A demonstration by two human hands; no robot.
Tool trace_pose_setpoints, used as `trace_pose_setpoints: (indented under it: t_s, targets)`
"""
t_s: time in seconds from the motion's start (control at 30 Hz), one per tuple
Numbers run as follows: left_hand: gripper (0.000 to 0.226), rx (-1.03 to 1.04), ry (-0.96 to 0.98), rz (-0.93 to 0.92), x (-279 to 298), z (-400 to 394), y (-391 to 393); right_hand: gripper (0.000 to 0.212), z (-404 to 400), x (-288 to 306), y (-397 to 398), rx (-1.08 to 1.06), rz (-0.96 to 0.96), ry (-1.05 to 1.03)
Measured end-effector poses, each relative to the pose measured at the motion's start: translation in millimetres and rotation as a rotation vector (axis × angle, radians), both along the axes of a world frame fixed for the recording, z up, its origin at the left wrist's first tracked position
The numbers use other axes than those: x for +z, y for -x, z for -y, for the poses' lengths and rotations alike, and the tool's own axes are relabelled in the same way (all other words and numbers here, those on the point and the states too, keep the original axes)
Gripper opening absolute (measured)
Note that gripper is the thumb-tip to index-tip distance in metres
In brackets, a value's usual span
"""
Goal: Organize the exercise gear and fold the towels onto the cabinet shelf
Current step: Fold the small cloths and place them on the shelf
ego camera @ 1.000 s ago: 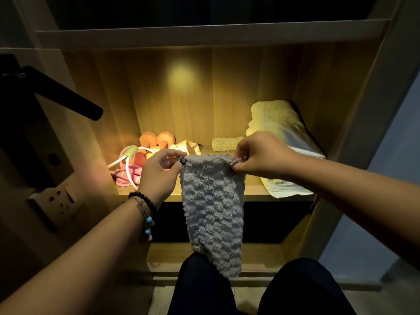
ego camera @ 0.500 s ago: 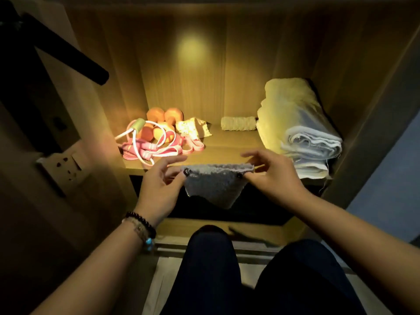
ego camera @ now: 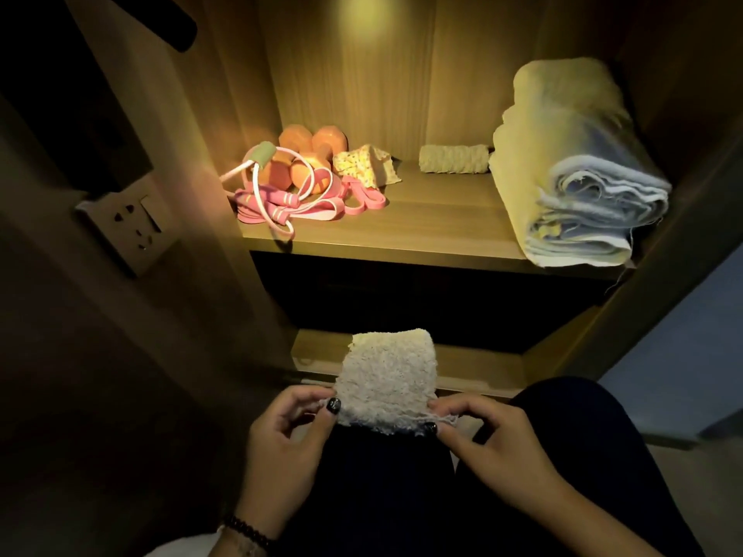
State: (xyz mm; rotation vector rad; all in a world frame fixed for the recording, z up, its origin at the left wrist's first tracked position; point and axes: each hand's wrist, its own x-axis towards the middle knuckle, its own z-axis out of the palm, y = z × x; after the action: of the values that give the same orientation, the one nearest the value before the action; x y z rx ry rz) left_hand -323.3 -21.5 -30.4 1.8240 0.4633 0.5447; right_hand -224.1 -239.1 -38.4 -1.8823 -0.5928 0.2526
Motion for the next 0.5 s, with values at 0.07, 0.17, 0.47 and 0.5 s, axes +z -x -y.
trace_pose_setpoints:
  t_s: [0.07,0.17,0.47,0.5]
  targets:
    - [0.024,0.021,-0.005,0.001,-5,5,5,0.021,2,-1,5,-0.033,0.014,-0.036]
    - [0.022,0.029,0.0,-0.023,-9,9,8,0.027,3,-2,12,-0.092,0.049,-0.089]
    - [0.015,0.183,0.082,-0.252,-16,16,-7,0.03,-14,-15,14,-0.151,0.106,0.055]
    - [0.017,0.174,0.017,-0.256,-15,16,-7,0.029,-16,-14,15,-0.122,0.195,0.08]
